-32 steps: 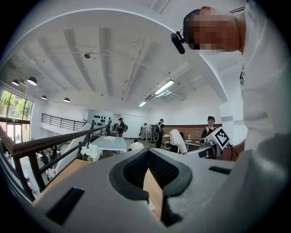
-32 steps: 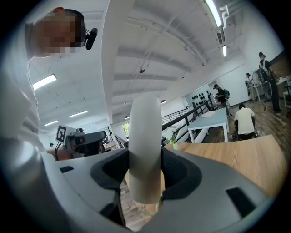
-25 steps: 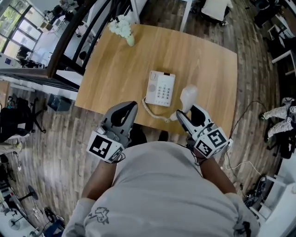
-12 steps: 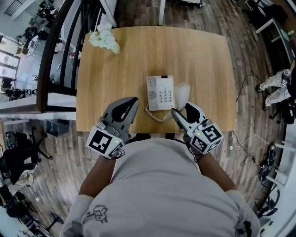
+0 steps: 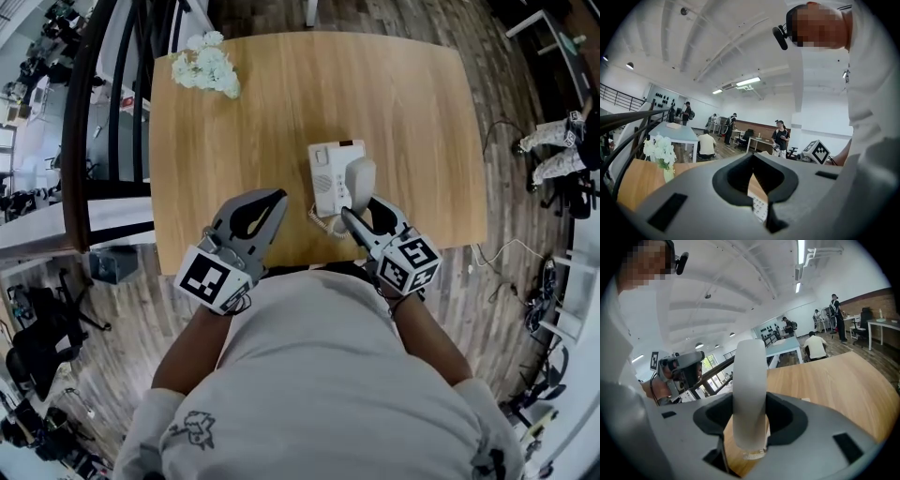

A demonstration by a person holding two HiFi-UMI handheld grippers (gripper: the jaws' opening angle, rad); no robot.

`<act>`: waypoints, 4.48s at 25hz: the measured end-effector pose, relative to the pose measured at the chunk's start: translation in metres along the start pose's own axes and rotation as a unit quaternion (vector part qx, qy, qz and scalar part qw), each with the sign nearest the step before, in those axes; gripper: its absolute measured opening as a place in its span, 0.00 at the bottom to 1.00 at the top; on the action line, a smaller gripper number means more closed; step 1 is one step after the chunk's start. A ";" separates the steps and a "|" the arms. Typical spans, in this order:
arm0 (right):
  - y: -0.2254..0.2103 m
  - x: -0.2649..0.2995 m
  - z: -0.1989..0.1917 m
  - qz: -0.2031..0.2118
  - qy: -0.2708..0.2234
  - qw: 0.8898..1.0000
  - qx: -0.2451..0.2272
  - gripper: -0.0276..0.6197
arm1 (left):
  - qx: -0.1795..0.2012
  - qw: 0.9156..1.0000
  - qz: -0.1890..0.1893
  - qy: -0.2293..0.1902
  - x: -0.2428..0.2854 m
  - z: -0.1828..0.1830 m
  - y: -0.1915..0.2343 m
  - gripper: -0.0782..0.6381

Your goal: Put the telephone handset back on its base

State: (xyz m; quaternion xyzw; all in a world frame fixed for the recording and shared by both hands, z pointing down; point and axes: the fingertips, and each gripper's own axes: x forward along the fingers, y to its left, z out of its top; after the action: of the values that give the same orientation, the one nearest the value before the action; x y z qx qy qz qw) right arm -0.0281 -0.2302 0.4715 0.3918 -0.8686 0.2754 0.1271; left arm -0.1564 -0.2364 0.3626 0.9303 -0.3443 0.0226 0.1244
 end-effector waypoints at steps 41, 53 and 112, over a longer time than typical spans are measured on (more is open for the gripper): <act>-0.089 0.143 -0.140 -0.141 0.199 0.968 0.061 0.38 | -0.071 0.989 -0.033 0.125 0.018 -0.150 0.069 0.12; -0.088 0.146 -0.142 -0.170 0.172 0.968 0.061 0.39 | -0.080 0.988 -0.027 0.128 0.017 -0.156 0.076 0.12; 0.019 -0.077 0.079 0.004 -0.104 0.980 -0.167 0.05 | 0.030 0.999 0.033 -0.001 0.007 0.008 -0.047 0.12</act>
State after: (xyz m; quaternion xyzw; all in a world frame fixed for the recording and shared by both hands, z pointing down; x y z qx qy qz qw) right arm 0.0084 -0.2185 0.3659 0.3877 -0.9125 0.0845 0.0989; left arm -0.1215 -0.2083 0.3458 0.9219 -0.3736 0.0363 0.0953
